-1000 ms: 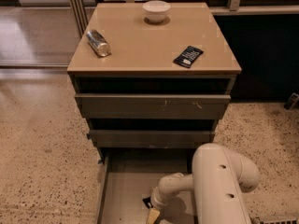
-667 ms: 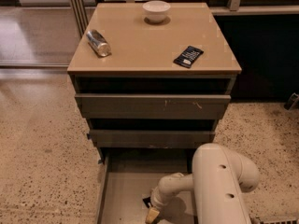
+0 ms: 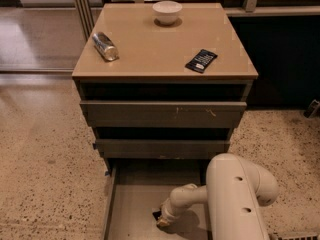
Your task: Pick rxbar chocolate from bottom drawer and place on counter
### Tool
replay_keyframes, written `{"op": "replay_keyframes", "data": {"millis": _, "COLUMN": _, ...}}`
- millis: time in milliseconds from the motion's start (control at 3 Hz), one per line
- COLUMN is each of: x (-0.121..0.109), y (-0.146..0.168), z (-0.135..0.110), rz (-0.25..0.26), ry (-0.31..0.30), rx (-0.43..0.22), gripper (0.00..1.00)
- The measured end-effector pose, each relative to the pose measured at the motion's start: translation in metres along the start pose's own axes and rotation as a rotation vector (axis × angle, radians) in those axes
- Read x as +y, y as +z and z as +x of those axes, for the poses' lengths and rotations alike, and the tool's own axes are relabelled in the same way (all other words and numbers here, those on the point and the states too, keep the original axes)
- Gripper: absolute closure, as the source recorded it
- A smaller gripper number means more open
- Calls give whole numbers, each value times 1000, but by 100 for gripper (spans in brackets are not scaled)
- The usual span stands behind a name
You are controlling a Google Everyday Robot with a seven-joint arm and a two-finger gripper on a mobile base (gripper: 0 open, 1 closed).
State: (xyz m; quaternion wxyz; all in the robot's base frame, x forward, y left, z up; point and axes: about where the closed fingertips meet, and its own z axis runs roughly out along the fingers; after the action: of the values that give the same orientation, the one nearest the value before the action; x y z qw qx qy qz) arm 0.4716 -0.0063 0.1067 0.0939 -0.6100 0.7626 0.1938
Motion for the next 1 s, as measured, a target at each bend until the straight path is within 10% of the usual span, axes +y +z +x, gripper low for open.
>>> {"op": "replay_keyframes", "data": {"millis": 667, "x": 0, "y": -6, "z": -3, "rz": 0, "ry": 0, "rx": 0, "gripper": 100}}
{"op": "replay_keyframes", "data": {"millis": 1000, "x": -2, "y": -7, "z": -4, "rz": 0, "ry": 0, "rx": 0, "gripper": 100}}
